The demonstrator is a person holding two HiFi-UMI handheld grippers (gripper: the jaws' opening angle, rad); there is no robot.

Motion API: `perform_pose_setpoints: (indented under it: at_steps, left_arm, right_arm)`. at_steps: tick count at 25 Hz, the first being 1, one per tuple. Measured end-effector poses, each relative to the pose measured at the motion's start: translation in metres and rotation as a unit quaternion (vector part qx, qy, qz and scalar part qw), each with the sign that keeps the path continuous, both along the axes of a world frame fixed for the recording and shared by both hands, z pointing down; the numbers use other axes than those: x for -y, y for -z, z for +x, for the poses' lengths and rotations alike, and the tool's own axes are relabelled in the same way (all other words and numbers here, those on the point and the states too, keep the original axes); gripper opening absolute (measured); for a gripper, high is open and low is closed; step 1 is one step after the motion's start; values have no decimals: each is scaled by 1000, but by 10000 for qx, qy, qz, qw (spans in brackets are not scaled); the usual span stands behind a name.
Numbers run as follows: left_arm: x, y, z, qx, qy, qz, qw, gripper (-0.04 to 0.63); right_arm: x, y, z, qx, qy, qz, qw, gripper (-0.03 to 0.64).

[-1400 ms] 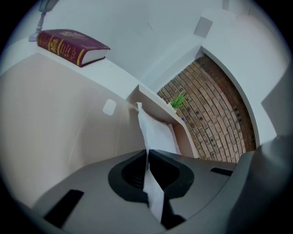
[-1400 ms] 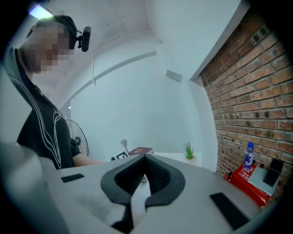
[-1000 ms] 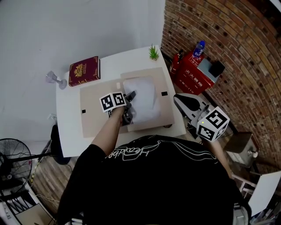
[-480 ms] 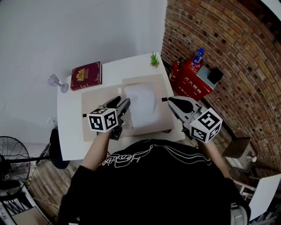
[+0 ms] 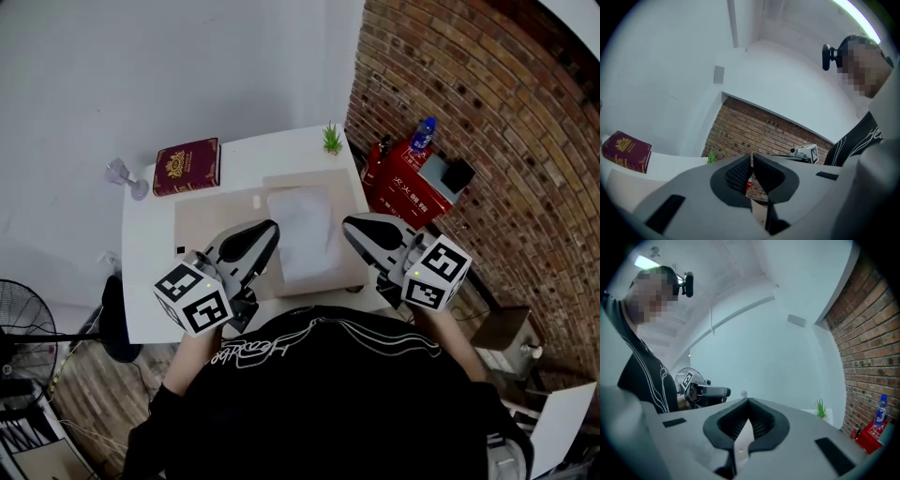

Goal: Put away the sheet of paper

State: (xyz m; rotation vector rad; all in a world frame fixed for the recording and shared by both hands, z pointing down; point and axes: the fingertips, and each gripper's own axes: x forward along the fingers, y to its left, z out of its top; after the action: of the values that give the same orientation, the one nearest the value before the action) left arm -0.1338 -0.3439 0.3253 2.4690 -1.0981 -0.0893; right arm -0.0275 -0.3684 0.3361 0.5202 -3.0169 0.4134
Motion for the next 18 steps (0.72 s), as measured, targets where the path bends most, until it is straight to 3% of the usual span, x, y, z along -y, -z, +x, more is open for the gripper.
perform_pose_setpoints:
  at_steps: [10, 18]
  left_arm:
    - [-11, 2, 10, -8, -106, -45, 9999, 43]
    - [-10, -12, 4, 100, -13, -182, 9998, 43]
  right_arm:
    - [-13, 17, -7, 181, 185, 128, 9996, 2]
    - [-11, 4, -5, -34, 40, 59, 10000, 2]
